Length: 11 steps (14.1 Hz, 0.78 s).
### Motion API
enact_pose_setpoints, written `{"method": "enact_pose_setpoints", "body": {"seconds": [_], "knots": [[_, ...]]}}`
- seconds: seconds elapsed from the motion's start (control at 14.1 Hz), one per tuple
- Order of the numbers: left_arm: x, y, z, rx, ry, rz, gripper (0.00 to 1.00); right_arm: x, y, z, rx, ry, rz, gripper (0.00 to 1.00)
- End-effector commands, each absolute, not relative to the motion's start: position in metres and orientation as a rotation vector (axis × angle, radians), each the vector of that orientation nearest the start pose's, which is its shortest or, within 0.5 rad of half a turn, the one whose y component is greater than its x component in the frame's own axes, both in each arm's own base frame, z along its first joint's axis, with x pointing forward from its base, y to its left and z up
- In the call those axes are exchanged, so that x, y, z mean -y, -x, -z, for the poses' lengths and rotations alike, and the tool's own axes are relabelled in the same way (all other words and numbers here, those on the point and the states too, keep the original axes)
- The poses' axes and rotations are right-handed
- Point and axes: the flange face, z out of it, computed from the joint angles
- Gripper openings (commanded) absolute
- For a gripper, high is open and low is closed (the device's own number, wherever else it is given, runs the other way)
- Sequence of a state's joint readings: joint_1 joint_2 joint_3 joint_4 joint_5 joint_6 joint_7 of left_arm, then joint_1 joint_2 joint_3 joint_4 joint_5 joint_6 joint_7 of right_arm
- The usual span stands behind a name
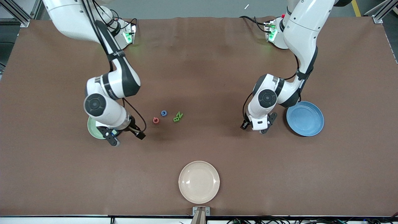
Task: Sort upper and lower case letters into plates
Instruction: 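Grasp the blue m with the left gripper while the right gripper reaches Q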
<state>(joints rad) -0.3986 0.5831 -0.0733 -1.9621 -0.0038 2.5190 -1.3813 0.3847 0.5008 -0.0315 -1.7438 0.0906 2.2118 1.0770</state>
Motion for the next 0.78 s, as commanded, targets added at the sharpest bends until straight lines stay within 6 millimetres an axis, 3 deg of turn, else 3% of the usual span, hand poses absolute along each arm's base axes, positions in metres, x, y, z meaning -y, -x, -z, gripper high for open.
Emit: {"method": "enact_pose_setpoints", "body": {"seconds": [0.0,0.35,0.42,0.57,0.71], "knots": [[0.276,-0.544,-0.166,1.409,2.801,-0.066,0.45,-0.232,-0.608,-0.265,-1.209,2.895,-0.123,1.00],[0.277,-0.548,-0.178,1.411,2.816,-0.048,0.19,-0.224,-0.582,-0.216,-1.244,2.837,-0.088,1.00],[0.278,-0.549,-0.184,1.410,2.820,-0.042,0.18,-0.227,-0.580,-0.207,-1.248,2.841,-0.101,1.00],[0.275,-0.555,-0.210,1.419,2.834,-0.016,0.17,-0.238,-0.575,-0.192,-1.272,2.813,-0.119,1.00],[0.258,-0.560,-0.248,1.321,2.853,-0.036,0.16,-0.248,-0.569,-0.179,-1.288,2.793,-0.148,1.00]]}}
